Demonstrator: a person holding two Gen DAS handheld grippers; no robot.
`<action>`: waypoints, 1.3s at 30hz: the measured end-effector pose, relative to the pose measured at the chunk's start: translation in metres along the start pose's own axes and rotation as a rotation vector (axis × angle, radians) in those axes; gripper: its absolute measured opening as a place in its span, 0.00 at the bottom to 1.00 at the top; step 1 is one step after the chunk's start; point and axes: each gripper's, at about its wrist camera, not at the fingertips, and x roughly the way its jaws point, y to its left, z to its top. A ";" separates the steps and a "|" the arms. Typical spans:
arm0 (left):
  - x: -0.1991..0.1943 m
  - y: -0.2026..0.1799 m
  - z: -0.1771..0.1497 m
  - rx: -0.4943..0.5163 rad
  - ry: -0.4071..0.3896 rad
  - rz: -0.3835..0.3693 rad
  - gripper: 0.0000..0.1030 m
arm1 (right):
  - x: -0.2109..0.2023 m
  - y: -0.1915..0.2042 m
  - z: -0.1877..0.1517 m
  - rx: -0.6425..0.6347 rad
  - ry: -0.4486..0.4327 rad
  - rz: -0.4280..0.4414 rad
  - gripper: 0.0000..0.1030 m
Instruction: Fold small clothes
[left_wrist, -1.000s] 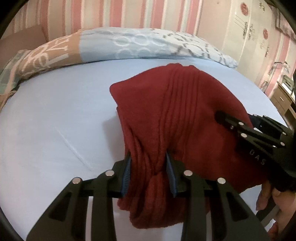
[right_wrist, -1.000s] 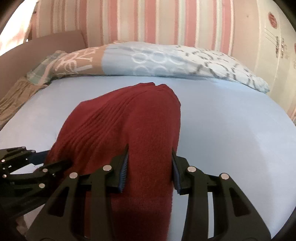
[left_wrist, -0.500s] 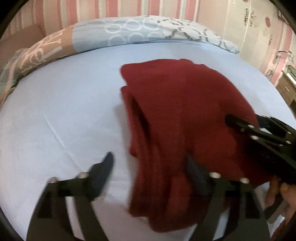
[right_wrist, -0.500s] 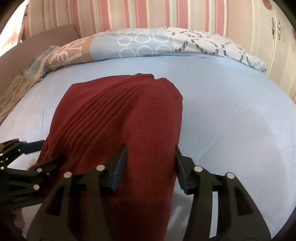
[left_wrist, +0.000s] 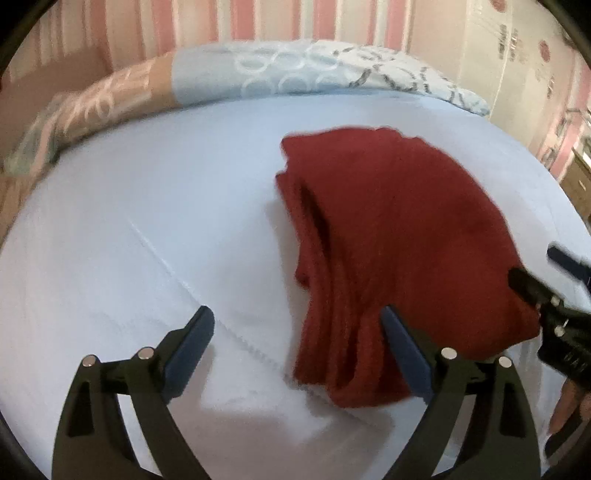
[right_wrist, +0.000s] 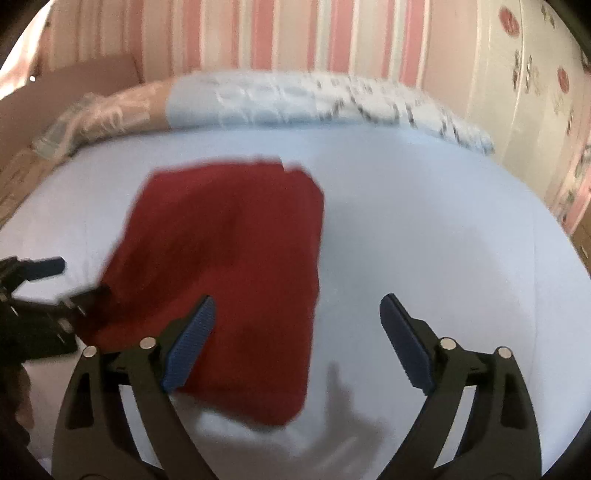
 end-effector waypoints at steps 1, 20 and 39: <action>0.004 0.003 -0.002 -0.010 0.010 0.003 0.91 | 0.003 -0.003 -0.006 0.002 0.009 -0.013 0.82; -0.049 0.010 -0.022 0.028 -0.132 0.023 0.98 | -0.054 0.008 -0.004 0.003 -0.167 0.104 0.97; -0.189 0.027 -0.115 -0.078 -0.187 0.129 0.98 | -0.151 0.058 -0.058 0.009 -0.203 0.030 0.97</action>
